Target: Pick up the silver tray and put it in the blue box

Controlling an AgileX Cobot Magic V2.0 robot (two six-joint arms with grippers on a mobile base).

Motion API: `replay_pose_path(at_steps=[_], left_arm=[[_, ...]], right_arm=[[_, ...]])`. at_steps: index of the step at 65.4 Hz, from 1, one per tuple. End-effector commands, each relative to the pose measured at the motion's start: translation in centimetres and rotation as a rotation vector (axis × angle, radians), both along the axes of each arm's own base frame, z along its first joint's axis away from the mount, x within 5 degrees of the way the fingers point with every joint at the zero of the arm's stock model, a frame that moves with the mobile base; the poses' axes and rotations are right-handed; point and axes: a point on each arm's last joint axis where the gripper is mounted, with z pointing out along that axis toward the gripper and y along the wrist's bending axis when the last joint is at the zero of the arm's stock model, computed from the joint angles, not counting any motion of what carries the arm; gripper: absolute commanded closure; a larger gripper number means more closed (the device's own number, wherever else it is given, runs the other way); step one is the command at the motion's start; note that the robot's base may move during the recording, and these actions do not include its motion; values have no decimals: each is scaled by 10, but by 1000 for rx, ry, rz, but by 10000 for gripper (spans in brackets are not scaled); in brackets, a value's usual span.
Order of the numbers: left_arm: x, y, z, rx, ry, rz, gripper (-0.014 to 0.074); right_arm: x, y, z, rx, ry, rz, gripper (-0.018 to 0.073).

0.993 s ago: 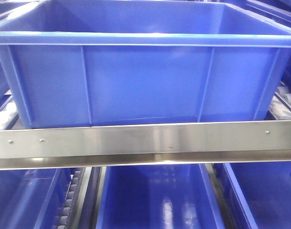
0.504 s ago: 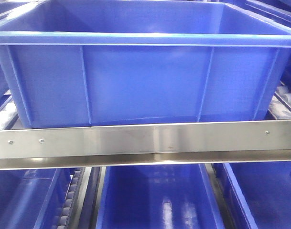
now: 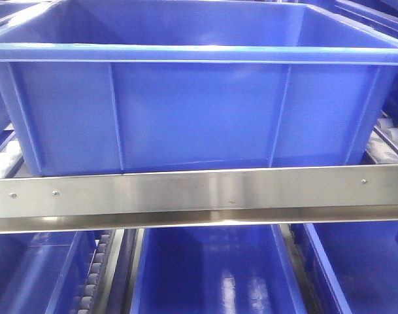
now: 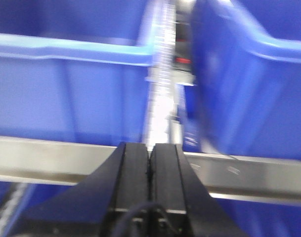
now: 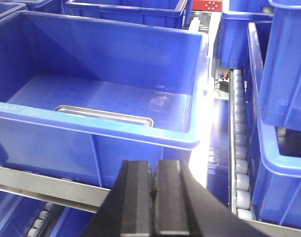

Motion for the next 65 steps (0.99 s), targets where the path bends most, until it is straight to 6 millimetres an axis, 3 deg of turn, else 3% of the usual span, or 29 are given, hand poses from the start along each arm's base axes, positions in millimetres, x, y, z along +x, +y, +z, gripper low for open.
replay_pose_path(at_steps=[1,48,59,65], left_arm=[[1,-2,9,-1,-83,-34,701],[0,-3,9,-4,-82,-50,701],[0,-3,9,-4,-82,-50,701],[0,-3,9,-4,-82,-50,701]], right_arm=[[-1,2,16,5,-111,20,510],[1,-1,13,-12,-100,-18,510],[-4,-12,-2,10,-136,-153,510],[-9,-17,-26,33,-164,-216,510]])
